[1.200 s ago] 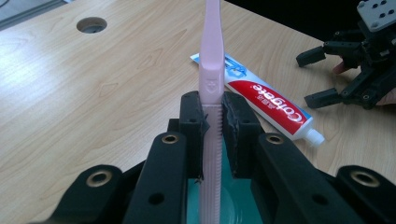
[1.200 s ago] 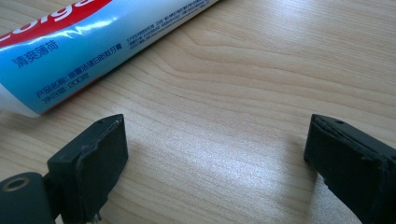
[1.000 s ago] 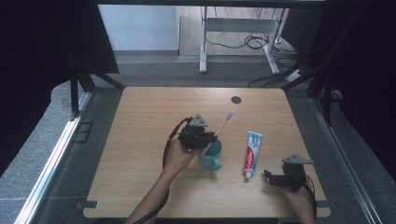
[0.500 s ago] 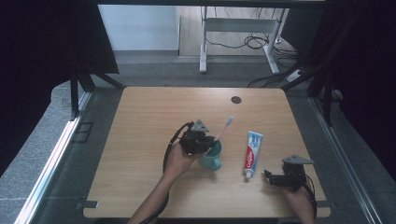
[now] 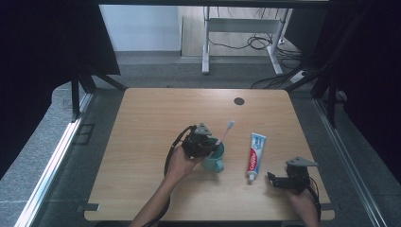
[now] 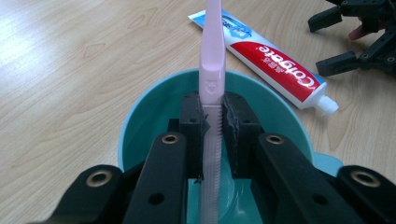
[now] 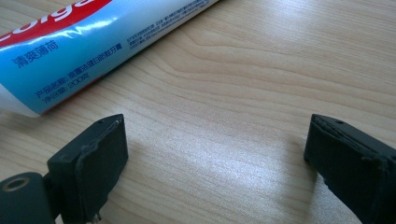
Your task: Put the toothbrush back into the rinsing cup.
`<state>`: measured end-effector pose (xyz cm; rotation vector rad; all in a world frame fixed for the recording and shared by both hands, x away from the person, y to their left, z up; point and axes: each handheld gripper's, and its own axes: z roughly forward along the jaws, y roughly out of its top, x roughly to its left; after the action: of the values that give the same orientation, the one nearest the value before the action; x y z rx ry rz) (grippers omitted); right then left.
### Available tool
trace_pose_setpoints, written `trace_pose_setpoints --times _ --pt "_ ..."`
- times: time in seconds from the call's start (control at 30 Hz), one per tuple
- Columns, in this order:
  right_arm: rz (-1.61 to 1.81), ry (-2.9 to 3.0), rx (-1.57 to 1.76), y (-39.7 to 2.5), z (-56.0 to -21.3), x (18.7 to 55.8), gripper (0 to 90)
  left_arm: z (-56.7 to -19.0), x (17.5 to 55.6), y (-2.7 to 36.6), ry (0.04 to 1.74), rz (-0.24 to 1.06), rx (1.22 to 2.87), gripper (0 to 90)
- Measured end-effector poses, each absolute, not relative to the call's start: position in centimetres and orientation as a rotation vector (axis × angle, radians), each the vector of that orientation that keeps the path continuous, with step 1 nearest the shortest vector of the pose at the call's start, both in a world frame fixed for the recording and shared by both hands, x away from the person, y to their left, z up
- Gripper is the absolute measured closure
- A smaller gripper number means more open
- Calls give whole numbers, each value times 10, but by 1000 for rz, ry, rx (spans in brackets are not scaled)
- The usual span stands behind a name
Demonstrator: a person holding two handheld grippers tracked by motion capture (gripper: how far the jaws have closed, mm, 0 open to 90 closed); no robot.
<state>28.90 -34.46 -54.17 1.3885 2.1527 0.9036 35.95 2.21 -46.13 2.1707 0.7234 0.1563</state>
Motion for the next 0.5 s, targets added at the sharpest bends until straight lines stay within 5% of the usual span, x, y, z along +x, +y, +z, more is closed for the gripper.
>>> trace_pose_setpoints --times 0.5 --pt "904 2153 1389 -345 -542 289 56 -467 360 18 738 152 2226 787"
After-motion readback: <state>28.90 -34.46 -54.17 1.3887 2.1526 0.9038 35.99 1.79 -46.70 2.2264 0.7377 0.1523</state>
